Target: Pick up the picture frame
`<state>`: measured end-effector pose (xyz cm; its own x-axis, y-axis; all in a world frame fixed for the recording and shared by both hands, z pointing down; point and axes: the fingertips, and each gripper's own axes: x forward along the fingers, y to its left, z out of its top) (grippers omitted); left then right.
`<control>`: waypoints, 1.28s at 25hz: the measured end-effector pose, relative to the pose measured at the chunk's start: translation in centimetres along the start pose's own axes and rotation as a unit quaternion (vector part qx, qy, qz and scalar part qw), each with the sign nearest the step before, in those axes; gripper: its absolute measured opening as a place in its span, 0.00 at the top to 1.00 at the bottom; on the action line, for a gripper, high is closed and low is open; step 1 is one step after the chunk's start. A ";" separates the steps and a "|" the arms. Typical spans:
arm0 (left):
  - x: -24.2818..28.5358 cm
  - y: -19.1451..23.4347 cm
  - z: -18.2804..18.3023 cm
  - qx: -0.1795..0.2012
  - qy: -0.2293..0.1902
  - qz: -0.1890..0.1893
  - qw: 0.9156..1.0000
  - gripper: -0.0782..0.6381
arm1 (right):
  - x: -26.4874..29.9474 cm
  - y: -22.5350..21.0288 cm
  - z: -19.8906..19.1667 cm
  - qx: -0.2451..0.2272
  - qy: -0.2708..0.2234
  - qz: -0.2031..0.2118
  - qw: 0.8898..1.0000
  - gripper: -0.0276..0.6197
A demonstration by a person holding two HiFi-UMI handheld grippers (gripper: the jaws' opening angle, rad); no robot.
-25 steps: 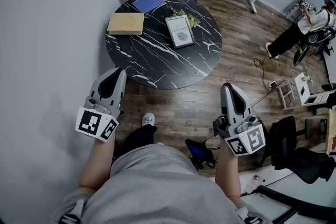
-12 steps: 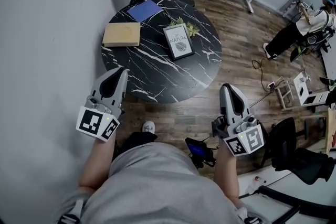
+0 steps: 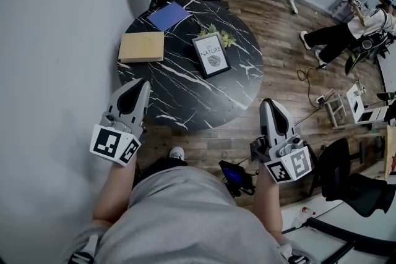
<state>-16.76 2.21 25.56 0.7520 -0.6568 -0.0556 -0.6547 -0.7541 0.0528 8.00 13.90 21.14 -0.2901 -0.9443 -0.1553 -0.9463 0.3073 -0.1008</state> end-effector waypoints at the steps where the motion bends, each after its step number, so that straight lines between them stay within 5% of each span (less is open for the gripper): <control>1: 0.2 0.2 -0.1 -0.001 0.001 -0.001 1.000 0.88 | 0.3 -0.1 0.0 0.000 -0.001 -0.001 1.000 0.92; 23: 2.8 3.0 -2.1 -0.014 0.024 -0.007 1.000 0.88 | 3.8 -1.8 -2.5 0.021 0.031 -0.006 0.999 0.92; 32: 6.7 5.1 -2.3 -0.014 0.027 0.028 0.999 0.88 | 9.5 -5.7 -2.9 0.026 0.034 0.037 0.998 0.92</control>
<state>-14.92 -6.07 27.75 0.7172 -0.6968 0.0013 -0.6946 -0.7147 0.0820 10.24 2.85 23.09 -0.3697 -0.9241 -0.0967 -0.9139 0.3805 -0.1418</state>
